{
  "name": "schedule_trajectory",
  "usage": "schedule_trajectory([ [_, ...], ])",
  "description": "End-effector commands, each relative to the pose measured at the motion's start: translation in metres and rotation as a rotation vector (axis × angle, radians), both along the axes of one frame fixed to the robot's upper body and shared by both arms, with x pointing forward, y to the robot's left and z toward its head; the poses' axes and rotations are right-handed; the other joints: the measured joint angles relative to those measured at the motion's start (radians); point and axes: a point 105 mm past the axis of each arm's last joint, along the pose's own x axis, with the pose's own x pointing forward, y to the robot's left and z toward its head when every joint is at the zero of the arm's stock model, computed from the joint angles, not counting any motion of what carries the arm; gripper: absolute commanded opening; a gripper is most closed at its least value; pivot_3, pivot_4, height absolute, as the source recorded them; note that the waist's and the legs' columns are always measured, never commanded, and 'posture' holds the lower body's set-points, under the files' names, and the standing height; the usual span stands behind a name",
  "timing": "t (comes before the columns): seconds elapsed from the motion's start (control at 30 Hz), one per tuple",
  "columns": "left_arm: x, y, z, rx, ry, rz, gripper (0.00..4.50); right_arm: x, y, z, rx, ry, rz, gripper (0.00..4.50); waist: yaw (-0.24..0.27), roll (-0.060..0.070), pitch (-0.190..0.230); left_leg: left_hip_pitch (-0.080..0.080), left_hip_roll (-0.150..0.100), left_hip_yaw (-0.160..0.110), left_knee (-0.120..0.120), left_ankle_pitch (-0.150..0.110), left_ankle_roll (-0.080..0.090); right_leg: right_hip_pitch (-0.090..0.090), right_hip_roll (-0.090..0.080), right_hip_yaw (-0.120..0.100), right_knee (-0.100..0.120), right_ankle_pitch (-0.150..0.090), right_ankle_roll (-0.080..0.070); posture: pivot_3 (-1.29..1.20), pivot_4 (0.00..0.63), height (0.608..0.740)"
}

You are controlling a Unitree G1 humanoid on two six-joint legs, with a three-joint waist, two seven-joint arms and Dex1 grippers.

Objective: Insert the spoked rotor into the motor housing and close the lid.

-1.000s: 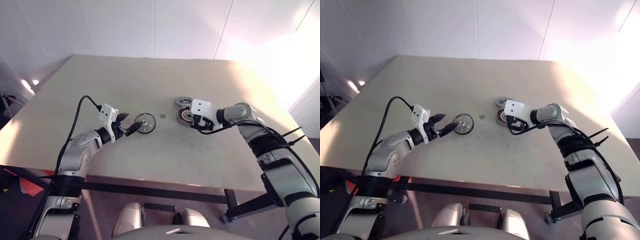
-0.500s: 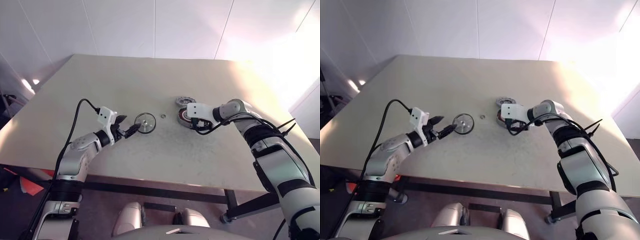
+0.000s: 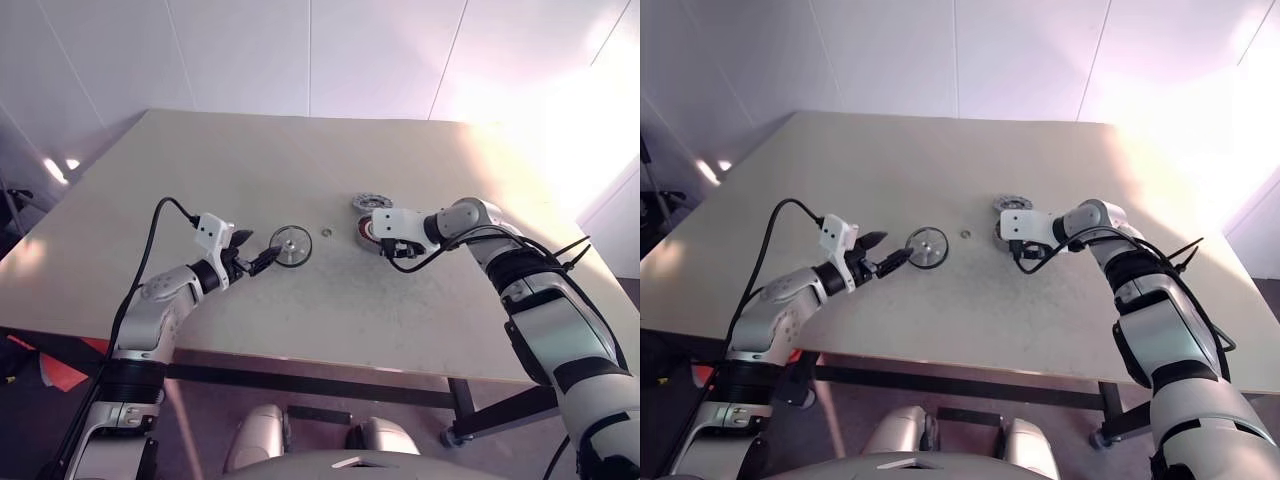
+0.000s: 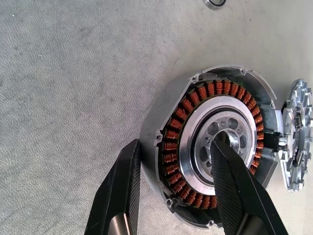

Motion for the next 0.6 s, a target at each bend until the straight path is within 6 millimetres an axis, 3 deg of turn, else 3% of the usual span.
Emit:
schedule_trajectory([
  [0.03, 0.002, -0.001, 0.018, -0.005, -0.071, -0.005, 4.50, -0.011, -0.015, -0.003, -0.001, 0.055, -0.018, 1.94, 0.004, 0.000, 0.000, 0.000, 0.000, 0.000, 0.000, 0.000, 0.000, 0.000, 0.000, 0.000, 0.000, 0.000, 0.000, 0.00, 0.000, 0.740],
  [0.27, 0.002, -0.002, 0.016, -0.005, -0.063, -0.013, 4.50, -0.042, -0.032, 0.000, -0.003, 0.096, -0.014, 1.94, 0.021, 0.000, 0.000, -0.004, 0.000, 0.000, 0.000, -0.002, 0.004, 0.000, 0.000, 0.000, -0.004, 0.000, 0.000, 0.00, 0.000, 0.740],
  [0.6, 0.003, -0.005, 0.016, -0.002, -0.061, -0.033, 4.50, -0.089, -0.023, -0.008, 0.015, 0.172, 0.004, 1.94, 0.030, 0.000, 0.000, -0.001, 0.000, 0.000, 0.000, -0.003, 0.004, 0.003, 0.000, 0.000, -0.005, -0.001, 0.002, 0.00, 0.000, 0.740],
])
